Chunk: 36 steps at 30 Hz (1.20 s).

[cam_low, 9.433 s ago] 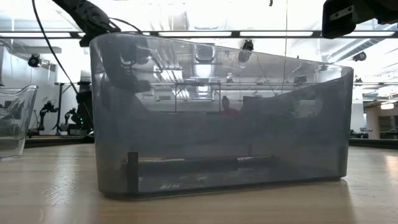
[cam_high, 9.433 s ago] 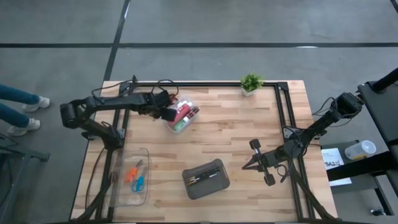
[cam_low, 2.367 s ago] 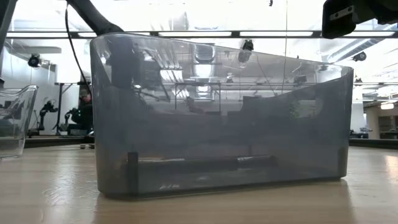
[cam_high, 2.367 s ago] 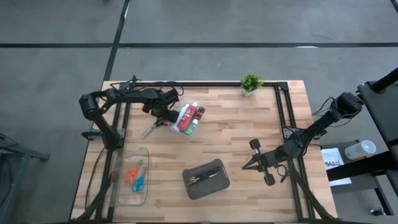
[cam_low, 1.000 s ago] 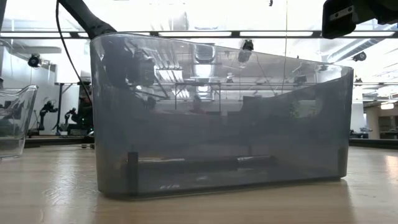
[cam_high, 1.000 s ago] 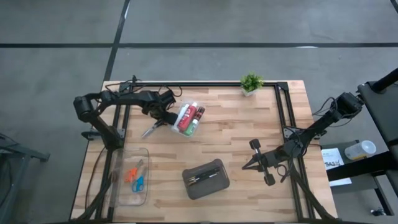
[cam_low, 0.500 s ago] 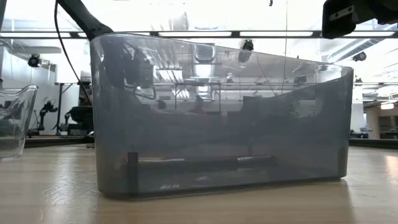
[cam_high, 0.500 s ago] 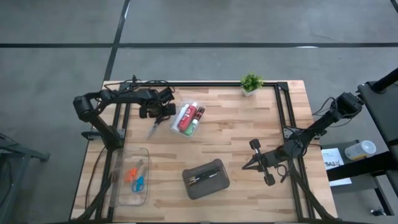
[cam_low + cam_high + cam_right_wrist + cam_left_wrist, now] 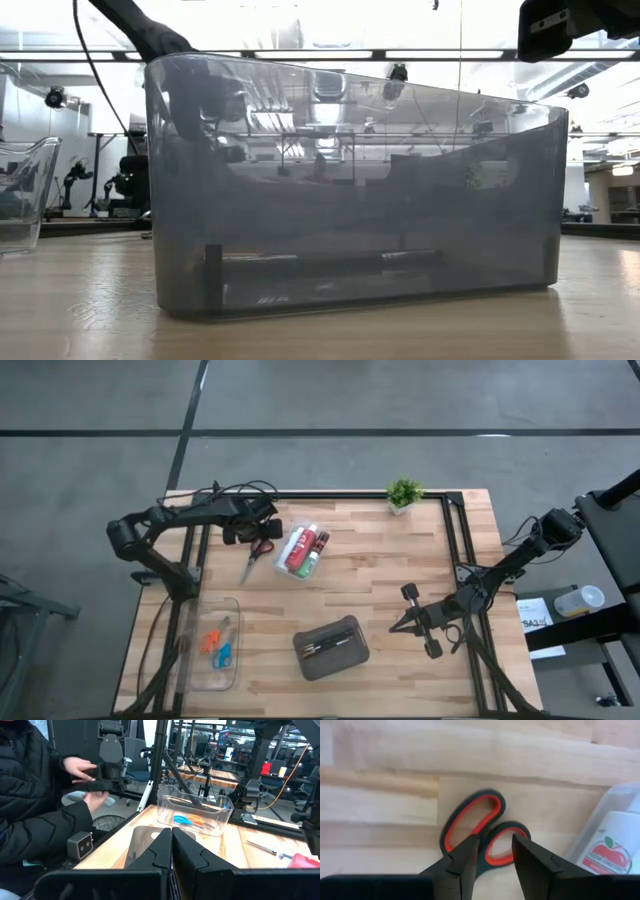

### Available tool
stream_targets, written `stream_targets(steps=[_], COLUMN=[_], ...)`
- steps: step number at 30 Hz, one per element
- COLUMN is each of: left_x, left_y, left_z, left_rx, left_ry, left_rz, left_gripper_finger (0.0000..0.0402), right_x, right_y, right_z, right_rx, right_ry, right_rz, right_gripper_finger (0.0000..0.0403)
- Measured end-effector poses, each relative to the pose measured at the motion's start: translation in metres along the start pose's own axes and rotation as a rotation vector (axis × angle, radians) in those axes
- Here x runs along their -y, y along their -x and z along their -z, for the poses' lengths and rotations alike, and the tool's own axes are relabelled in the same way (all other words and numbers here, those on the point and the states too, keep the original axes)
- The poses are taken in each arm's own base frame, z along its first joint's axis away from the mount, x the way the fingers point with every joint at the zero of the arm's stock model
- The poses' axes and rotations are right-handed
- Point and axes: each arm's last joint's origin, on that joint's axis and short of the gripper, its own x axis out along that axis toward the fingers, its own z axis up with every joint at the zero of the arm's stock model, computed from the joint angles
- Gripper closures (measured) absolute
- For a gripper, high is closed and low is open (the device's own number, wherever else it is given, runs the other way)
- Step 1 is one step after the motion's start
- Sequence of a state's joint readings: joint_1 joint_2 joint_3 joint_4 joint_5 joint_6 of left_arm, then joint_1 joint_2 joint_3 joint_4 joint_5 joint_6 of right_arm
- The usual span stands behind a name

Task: Pick & Place Paint Supplies
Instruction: Put the black scissors into the bottom transparent bin

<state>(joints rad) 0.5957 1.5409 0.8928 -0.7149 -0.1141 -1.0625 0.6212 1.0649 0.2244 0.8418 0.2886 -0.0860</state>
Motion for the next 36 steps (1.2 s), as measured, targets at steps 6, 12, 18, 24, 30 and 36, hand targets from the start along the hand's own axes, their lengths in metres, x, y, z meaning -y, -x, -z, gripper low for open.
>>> stream_targets(steps=[6,12,18,24,30,36], left_x=[0.001,-0.002,-0.007,-0.01,-0.012,-0.012], left_y=[-0.002,-0.01,-0.019,-0.026,-0.028,-0.028], left_z=[0.0,0.007,0.01,0.013,0.011,0.011], left_rx=[-0.012,-0.06,-0.044,-0.023,-0.014,-0.013], left_ry=[-0.306,-0.444,-0.534,-0.604,-0.595,-0.555], left_rz=[0.018,0.029,0.047,0.067,0.067,0.065], left_gripper_finger=[0.027,0.027,0.027,0.027,0.027,0.027], right_x=[0.0,0.0,0.0,0.0,0.0,0.0], right_y=[0.0,0.0,0.0,0.0,0.0,0.0], right_z=[0.0,0.0,0.0,0.0,0.0,0.0], right_rx=[0.0,0.0,0.0,0.0,0.0,0.0], right_ry=[0.0,0.0,0.0,0.0,0.0,0.0], right_rz=[0.001,0.001,0.001,0.0,0.0,0.0], right_gripper_finger=[0.0395,0.0395,0.0395,0.0395,0.0395,0.0395])
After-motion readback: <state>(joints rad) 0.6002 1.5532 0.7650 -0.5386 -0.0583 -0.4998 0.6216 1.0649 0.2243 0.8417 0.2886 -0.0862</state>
